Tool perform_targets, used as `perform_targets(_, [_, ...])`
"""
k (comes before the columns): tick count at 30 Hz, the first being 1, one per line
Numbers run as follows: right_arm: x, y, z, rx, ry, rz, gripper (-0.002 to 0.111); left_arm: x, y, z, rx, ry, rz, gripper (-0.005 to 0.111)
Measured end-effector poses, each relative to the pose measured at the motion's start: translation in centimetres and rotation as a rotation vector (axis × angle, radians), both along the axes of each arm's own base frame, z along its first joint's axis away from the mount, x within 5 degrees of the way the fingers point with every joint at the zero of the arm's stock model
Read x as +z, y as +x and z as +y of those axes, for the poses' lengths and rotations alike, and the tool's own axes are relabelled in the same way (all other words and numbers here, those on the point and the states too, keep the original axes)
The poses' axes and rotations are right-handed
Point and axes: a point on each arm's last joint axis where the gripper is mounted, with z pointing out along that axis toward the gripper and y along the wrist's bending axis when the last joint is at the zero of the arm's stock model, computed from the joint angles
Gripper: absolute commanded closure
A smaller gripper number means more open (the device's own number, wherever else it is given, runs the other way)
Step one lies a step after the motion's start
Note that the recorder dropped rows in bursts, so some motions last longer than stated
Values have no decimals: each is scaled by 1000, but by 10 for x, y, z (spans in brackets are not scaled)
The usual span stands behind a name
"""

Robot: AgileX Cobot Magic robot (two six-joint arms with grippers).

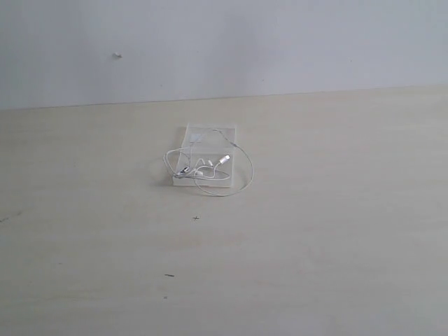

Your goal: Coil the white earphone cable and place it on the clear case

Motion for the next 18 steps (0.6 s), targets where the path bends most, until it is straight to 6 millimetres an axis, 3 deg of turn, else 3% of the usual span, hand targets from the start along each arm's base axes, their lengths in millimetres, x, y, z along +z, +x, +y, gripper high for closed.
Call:
perform_targets(6, [0,0,0,0,0,0,108,-57,20,-4,-27,218,236,107])
perform_targets(12, [0,0,0,0,0,0,108,-111,27,-12,-141,13,356,107])
perform_targets(18, [0,0,0,0,0,0,108,-139,27,-16,-185,-126,402,107])
